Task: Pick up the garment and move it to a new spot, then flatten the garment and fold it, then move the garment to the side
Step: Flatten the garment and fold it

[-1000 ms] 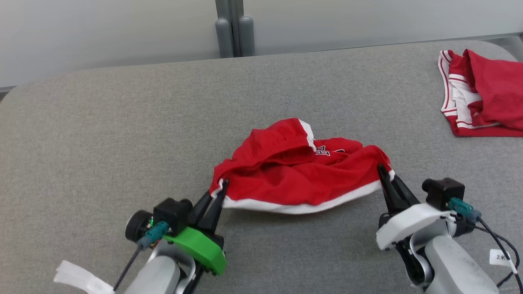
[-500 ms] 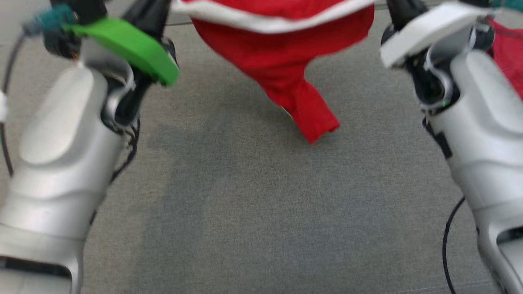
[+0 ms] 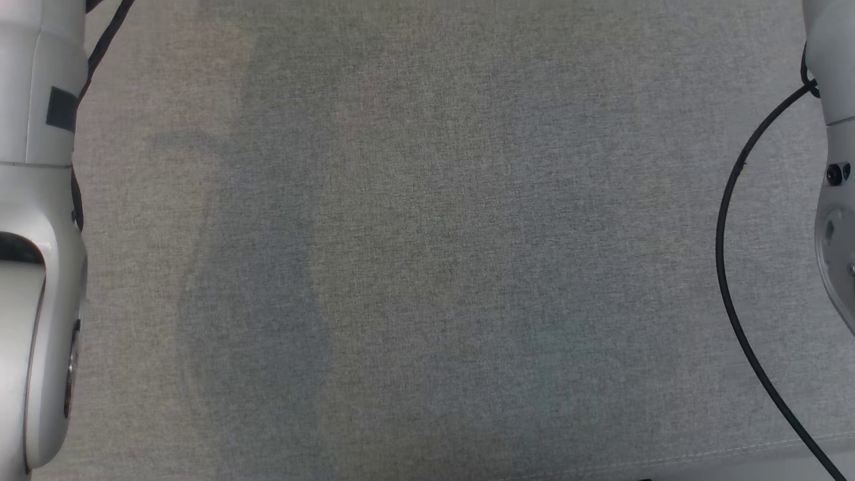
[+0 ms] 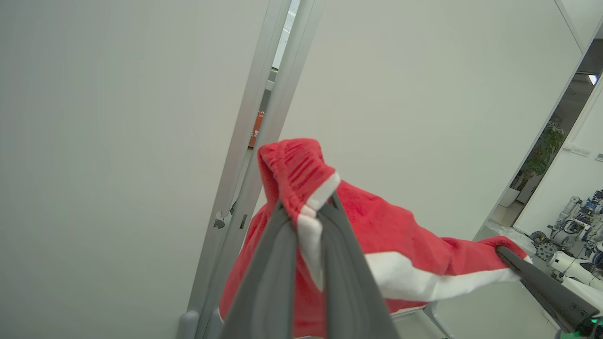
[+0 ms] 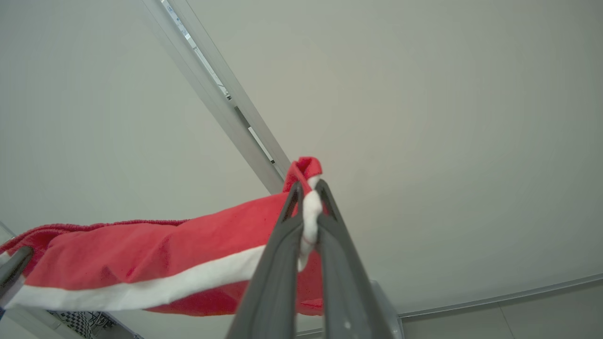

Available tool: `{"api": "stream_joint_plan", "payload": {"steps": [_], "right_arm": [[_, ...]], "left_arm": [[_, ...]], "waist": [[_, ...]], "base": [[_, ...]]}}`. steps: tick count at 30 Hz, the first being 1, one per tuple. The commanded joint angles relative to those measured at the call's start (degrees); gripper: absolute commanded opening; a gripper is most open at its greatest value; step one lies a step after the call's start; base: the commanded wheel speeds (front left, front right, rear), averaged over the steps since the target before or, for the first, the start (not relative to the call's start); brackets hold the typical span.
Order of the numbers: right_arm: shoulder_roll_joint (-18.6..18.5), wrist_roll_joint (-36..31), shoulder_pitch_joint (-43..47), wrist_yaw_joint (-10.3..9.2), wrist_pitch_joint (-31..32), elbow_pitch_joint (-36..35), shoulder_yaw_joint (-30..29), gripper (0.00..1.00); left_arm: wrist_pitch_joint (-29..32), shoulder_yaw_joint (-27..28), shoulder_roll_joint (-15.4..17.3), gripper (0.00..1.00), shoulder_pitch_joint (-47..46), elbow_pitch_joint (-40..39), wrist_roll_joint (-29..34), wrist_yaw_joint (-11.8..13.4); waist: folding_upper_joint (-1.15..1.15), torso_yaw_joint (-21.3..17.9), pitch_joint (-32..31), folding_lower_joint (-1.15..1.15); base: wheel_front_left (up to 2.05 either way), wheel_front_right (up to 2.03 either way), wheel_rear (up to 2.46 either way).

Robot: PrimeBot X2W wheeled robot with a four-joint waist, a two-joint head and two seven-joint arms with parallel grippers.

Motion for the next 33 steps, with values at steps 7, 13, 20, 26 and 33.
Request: {"api": "stream_joint_plan", "payload": {"steps": [7, 13, 20, 26, 33], "right_arm": [[0.99, 3.03, 4.6, -0.02, -2.01, 2.77, 2.8, 0.0], [0.67, 7.87, 18.18, -0.02, -2.97, -2.17, 8.0, 0.0], [-2.66, 15.69, 39.55, -0.02, -3.03, -12.44, 12.6, 0.0], [-6.27, 19.59, 56.9, -0.03, -4.29, -21.34, 13.6, 0.0], [-8.35, 21.32, 73.28, -0.05, -4.96, -29.89, 11.14, 0.0]], "left_arm": [[-4.14, -1.82, -0.66, 0.0, 4.54, 4.99, -1.61, -0.86], [-9.86, -7.1, 1.61, 0.0, 18.2, 0.78, -2.45, -0.91], [-12.94, -6.96, 2.6, 0.0, 39.69, -6.32, -3.58, -0.81], [-13.03, -3.2, 1.92, 0.0, 57.37, -16.73, 0.15, 2.51], [-13.06, -1.72, -0.03, 0.0, 75.02, -26.85, 2.47, 5.3]], "waist": [[0.0, -0.83, 4.28, -0.02], [0.0, -1.61, 0.79, -0.02], [0.0, -1.15, -6.12, -0.02], [0.0, -0.09, -11.22, -0.02], [0.0, 0.42, -16.71, -0.02]], "base": [[0.0, 0.0, 0.0], [0.0, 0.0, 0.0], [0.0, 0.0, 0.0], [0.0, 0.0, 0.0], [0.0, 0.0, 0.0]]}}
